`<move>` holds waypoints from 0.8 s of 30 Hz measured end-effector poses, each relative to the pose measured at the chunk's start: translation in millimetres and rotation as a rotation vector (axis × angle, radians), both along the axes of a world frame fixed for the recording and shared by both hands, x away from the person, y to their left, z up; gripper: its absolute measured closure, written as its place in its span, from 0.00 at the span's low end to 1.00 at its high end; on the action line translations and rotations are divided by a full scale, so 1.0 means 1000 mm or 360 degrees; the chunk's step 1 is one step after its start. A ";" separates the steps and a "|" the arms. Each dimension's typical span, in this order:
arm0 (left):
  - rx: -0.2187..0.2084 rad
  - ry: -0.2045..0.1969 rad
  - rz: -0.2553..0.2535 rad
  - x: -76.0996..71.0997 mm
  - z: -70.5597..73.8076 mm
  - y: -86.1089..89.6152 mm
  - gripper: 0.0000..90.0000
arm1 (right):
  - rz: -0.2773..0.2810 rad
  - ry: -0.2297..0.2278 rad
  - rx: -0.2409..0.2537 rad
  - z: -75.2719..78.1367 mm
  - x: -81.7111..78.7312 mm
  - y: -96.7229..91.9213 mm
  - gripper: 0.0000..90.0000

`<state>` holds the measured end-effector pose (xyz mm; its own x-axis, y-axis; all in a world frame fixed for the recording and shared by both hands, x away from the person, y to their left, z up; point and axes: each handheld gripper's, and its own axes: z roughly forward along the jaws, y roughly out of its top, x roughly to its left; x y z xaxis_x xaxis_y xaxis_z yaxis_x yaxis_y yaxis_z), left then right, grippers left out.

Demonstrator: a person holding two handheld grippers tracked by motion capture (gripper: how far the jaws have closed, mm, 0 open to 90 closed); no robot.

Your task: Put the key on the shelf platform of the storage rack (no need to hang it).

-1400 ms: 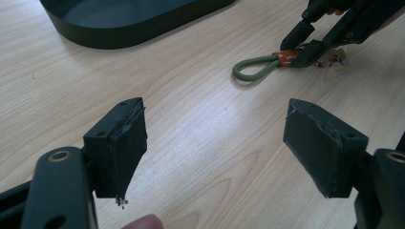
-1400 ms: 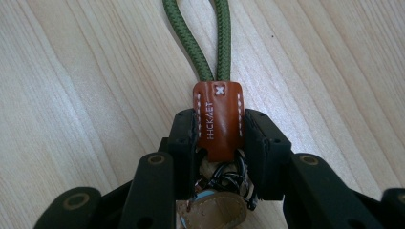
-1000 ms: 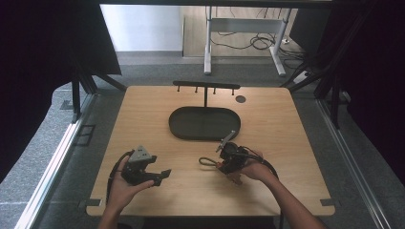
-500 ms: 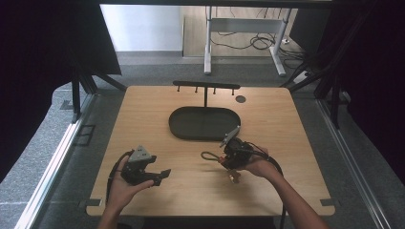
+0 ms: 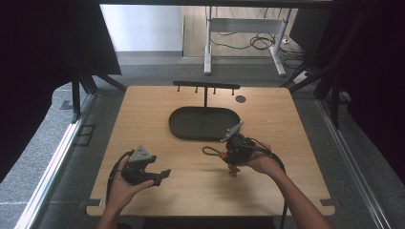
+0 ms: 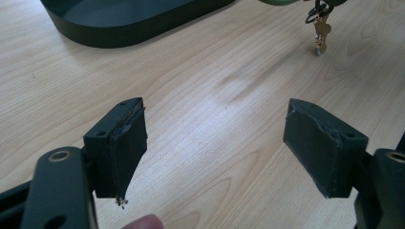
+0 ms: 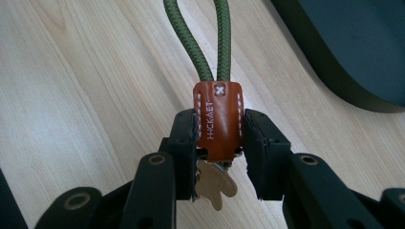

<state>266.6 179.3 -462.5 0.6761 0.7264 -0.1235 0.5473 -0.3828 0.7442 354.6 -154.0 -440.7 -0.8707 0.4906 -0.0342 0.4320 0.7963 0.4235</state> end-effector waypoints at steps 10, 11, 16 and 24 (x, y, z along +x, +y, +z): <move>0.0004 0.0001 -0.0005 0.000 0.000 0.000 0.26 | -0.0017 -0.0026 0.0001 0.008 0.004 0.000 0.74; 0.0001 0.0001 -0.0002 0.000 0.000 0.000 0.26 | -0.0018 -0.0028 0.0003 0.009 0.005 -0.001 0.74; 0.0003 0.0003 -0.0005 0.000 0.000 0.000 0.26 | -0.0028 -0.0041 0.0004 0.013 0.010 0.000 0.74; 0.0003 0.0002 -0.0005 0.000 0.000 0.001 0.26 | -0.0029 -0.0073 -0.0005 0.020 0.016 0.003 0.74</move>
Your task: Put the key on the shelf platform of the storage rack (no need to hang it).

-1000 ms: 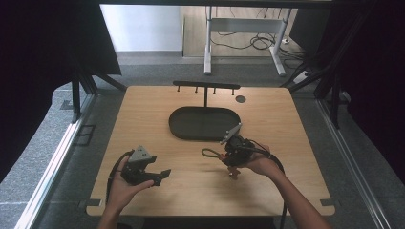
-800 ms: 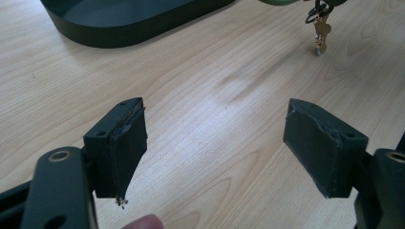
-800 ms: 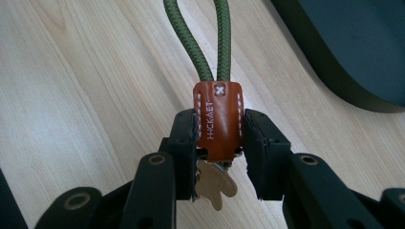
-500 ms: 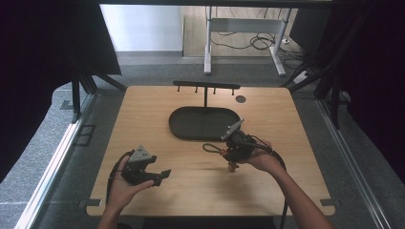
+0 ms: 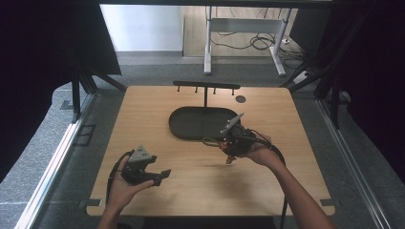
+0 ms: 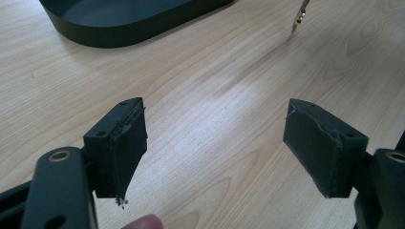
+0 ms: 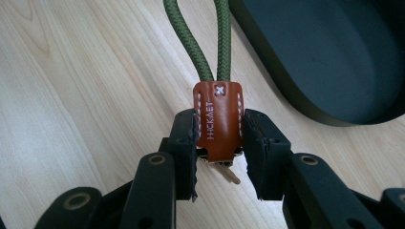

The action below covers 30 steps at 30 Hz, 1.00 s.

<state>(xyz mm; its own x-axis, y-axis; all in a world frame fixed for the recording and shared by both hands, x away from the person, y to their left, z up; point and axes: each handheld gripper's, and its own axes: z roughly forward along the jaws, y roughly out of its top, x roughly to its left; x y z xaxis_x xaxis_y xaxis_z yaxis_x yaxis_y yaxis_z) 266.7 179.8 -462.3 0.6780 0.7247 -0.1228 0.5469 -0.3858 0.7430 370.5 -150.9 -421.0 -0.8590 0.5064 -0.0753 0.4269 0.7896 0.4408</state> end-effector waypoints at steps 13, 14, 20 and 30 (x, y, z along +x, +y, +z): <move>0.0003 0.0001 -0.0002 0.000 0.000 0.000 0.26 | -0.0029 -0.0010 0.0010 0.011 0.014 0.002 0.74; -0.0002 0.0001 0.0001 0.000 0.000 0.000 0.26 | -0.0034 -0.0010 0.0011 0.012 0.015 0.003 0.74; -0.0004 -0.0002 0.0003 0.000 0.000 0.001 0.26 | -0.0042 -0.0033 0.0005 0.018 0.021 0.005 0.74; -0.0003 0.0001 0.0002 0.000 0.000 0.001 0.26 | -0.0078 -0.0023 0.0015 0.016 0.032 0.005 0.74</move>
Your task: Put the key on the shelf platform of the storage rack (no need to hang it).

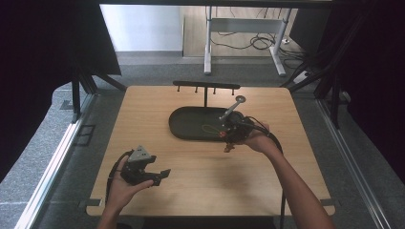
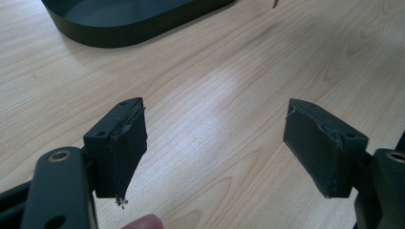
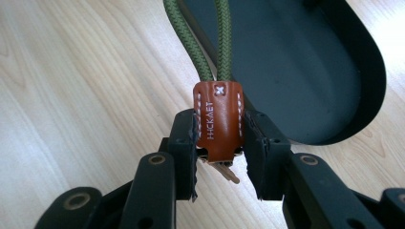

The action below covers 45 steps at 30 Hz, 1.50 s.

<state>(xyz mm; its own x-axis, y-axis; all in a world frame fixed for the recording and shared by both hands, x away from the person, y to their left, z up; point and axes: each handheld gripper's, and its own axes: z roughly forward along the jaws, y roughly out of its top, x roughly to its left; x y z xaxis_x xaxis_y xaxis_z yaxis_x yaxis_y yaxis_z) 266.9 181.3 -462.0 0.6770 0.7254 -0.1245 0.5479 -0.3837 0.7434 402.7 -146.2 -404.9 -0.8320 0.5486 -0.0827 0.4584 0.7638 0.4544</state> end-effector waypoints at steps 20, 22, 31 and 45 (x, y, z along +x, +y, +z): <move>-0.0003 0.0002 0.0006 0.000 0.000 0.001 0.26 | -0.0048 -0.0018 0.0043 0.005 0.022 -0.003 0.74; 0.0000 0.0001 0.0004 0.000 0.000 0.001 0.26 | -0.0045 -0.0018 0.0042 0.006 0.025 -0.002 0.74; -0.0001 0.0002 0.0004 0.000 0.000 0.002 0.26 | -0.0087 -0.0015 0.0045 0.007 0.035 -0.002 0.74; -0.0006 0.0000 0.0008 0.000 0.000 0.003 0.26 | -0.0090 -0.0006 0.0070 0.011 0.051 0.003 0.74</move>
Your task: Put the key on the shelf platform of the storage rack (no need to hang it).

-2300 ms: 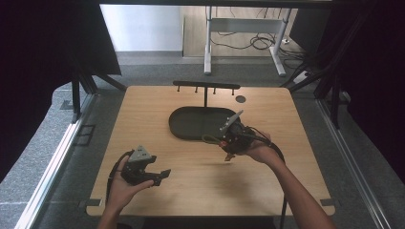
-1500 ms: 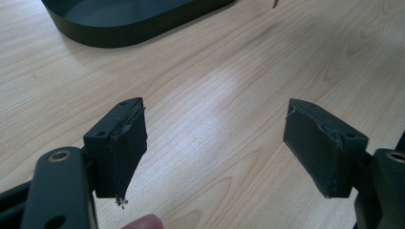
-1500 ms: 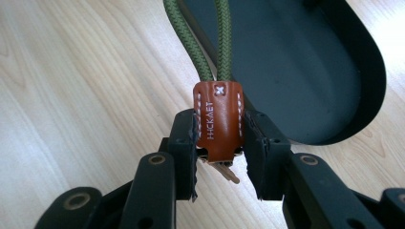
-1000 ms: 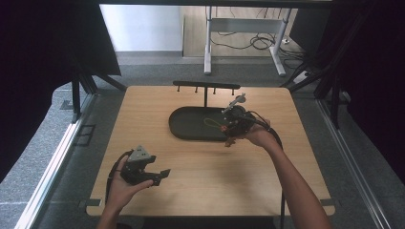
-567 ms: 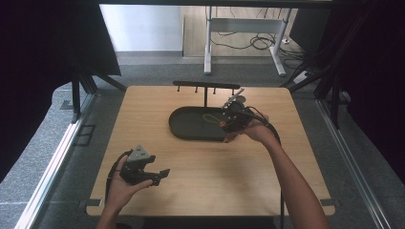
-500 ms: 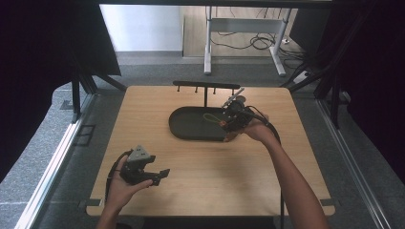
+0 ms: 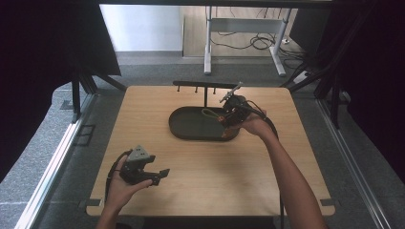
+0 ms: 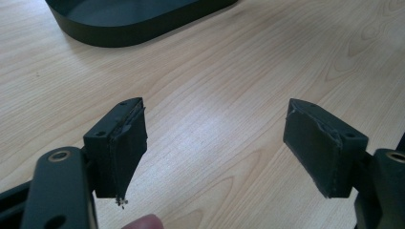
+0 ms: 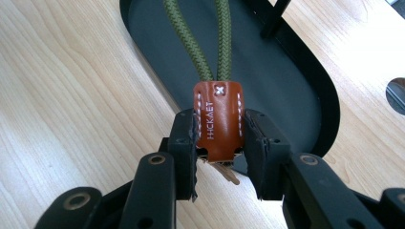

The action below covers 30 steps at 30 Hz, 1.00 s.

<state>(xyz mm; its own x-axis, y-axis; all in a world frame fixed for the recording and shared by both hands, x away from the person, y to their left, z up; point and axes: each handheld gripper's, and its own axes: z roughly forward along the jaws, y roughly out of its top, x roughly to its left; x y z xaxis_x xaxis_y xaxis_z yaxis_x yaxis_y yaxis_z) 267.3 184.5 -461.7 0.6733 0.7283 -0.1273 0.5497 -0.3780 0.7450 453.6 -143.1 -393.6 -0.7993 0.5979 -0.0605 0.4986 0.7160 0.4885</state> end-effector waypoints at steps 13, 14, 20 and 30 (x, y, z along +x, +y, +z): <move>-0.0008 -0.0001 0.0002 0.000 0.000 0.000 0.26 | -0.0019 0.0015 0.0013 -0.001 0.010 0.003 0.74; -0.0010 -0.0001 0.0001 0.000 0.000 0.000 0.26 | -0.0021 0.0015 0.0006 -0.001 0.010 0.004 0.74; -0.0013 -0.0008 0.0003 0.000 0.001 0.001 0.26 | -0.0015 0.0019 0.0000 -0.004 0.016 0.007 0.74; -0.0015 -0.0004 0.0005 0.000 0.001 0.002 0.26 | -0.0019 0.0032 -0.0018 -0.013 0.029 0.013 0.74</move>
